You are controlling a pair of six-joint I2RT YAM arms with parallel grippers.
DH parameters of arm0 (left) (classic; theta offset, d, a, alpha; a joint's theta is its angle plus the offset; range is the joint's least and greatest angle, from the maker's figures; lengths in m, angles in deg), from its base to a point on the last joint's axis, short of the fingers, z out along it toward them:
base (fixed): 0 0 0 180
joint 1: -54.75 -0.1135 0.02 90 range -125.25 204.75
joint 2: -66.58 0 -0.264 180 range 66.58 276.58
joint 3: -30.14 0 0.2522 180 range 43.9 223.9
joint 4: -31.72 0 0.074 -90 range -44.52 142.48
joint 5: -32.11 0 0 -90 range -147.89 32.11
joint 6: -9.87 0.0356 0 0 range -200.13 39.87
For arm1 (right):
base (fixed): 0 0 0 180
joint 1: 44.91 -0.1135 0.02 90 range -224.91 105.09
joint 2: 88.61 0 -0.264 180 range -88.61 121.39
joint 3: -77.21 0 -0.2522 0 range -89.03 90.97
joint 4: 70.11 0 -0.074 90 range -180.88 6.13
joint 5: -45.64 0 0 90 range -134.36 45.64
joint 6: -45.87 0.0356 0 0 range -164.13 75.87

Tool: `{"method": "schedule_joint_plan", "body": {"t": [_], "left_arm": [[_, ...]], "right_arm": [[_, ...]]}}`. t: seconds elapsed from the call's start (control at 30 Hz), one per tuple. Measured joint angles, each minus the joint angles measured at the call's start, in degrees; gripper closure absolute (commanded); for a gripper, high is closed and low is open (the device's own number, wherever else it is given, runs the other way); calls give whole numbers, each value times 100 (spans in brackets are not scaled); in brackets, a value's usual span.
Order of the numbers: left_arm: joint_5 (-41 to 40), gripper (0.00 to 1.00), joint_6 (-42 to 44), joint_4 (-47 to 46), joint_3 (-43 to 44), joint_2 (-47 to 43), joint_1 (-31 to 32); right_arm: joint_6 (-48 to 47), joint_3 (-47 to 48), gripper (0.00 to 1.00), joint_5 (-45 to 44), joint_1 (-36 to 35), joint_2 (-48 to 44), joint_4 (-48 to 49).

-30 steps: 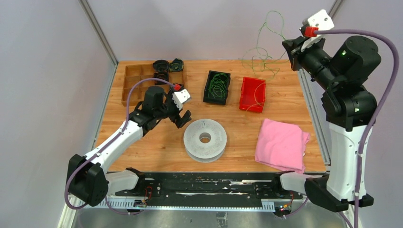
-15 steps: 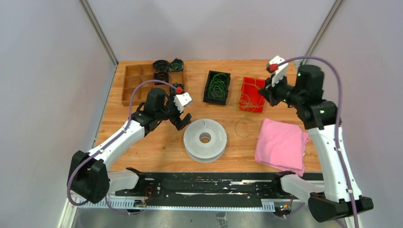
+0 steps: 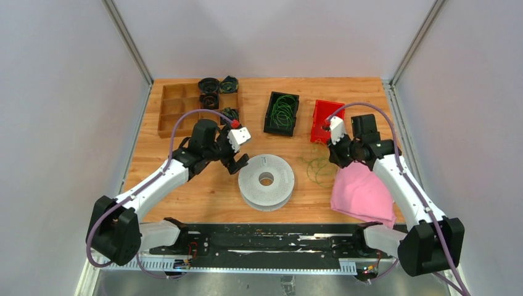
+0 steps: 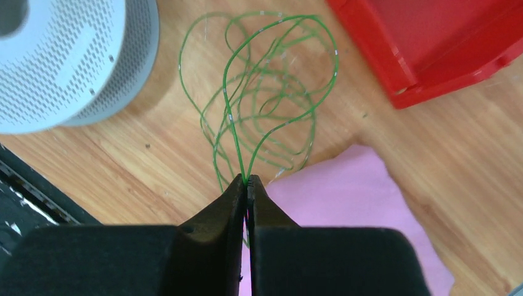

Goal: Wrap the cables
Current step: Place the cable at the center of the board.

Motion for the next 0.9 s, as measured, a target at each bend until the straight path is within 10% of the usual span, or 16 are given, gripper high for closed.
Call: {"method": "schedule_joint_plan", "body": {"t": [0.5, 0.9], "left_arm": [[-101, 2, 229, -26, -50, -33, 140], [-177, 2, 310, -31, -50, -33, 140]], "right_arm": [[-890, -387, 49, -90, -24, 146, -752], [-181, 651, 52, -662, -37, 9, -841]]}}
